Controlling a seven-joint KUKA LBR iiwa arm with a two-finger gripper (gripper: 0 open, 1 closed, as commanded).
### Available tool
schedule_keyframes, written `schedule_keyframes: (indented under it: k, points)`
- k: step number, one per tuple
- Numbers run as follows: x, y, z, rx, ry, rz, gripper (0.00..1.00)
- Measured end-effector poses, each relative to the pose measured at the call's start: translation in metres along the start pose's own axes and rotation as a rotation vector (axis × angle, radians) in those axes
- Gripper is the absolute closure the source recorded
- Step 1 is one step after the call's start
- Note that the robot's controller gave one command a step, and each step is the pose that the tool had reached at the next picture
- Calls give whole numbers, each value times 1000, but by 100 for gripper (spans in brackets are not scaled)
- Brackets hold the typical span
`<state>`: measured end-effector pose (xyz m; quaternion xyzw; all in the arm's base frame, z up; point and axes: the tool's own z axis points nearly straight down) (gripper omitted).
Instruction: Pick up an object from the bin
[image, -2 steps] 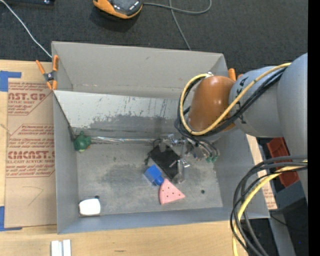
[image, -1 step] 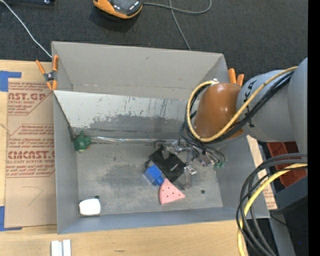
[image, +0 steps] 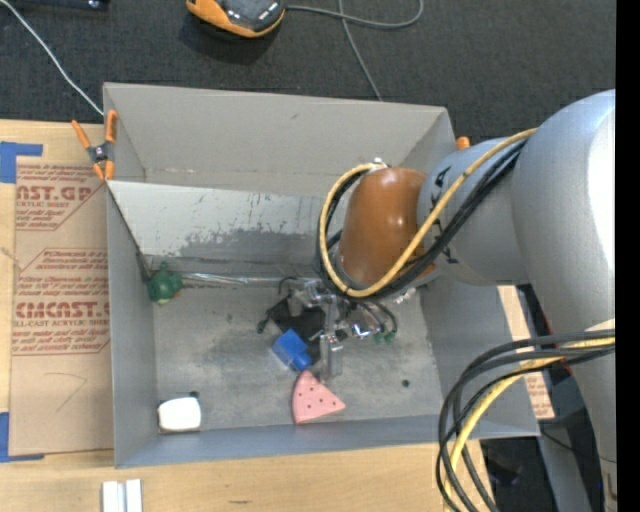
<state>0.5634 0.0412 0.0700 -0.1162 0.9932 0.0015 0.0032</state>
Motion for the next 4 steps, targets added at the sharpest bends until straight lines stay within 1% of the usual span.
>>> schedule_keyframes:
  k: [1,2,3,4]
  points:
    - [-14,4,0,1,1,-333,100]
    - [-14,4,0,1,1,-333,100]
    - [-20,0,-36,2,-5,-406,100]
    - [2,-12,-77,1,-5,-335,100]
